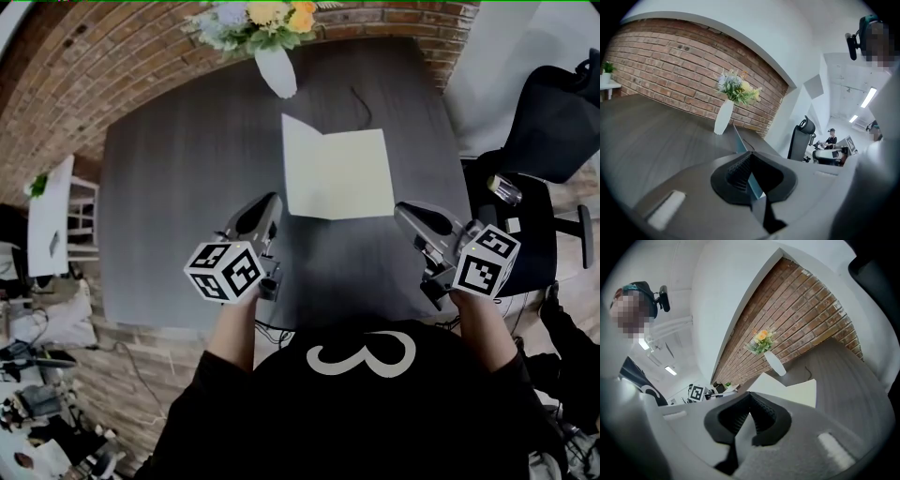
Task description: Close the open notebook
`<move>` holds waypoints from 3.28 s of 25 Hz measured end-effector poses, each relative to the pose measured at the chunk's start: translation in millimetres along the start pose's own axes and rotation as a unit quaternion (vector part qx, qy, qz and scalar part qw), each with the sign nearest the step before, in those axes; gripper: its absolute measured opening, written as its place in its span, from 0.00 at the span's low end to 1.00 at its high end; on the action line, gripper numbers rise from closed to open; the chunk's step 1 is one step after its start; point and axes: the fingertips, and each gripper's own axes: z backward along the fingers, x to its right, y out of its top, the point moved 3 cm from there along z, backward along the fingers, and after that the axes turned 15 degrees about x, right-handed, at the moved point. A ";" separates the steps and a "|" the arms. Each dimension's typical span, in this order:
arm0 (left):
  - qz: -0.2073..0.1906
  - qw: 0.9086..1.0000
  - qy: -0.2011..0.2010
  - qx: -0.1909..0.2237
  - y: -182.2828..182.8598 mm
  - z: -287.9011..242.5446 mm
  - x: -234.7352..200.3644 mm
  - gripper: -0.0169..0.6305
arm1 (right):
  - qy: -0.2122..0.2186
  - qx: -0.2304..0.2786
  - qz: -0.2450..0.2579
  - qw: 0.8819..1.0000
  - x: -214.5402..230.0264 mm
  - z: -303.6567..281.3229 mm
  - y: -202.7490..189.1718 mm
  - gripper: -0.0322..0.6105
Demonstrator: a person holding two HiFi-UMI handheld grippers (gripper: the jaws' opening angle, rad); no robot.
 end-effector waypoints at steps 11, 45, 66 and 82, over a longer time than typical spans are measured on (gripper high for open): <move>0.018 1.000 0.013 -0.020 -29.6 -3.7 -10.9 0.05 | 0.002 -0.001 -0.037 0.999 9.2 6.7 -10.0 0.05; 0.003 0.998 -0.044 -0.040 -42.8 -40.9 31.3 0.05 | -0.026 0.002 -0.048 0.999 22.5 33.7 -19.5 0.05; -0.038 0.989 -0.078 -0.119 -99.5 -89.5 60.1 0.05 | -0.047 0.005 -0.061 0.997 44.1 48.8 -20.4 0.05; -0.105 0.972 -0.085 -0.190 -139.8 -108.4 62.8 0.05 | -0.064 0.006 -0.060 0.996 59.5 54.3 -14.9 0.05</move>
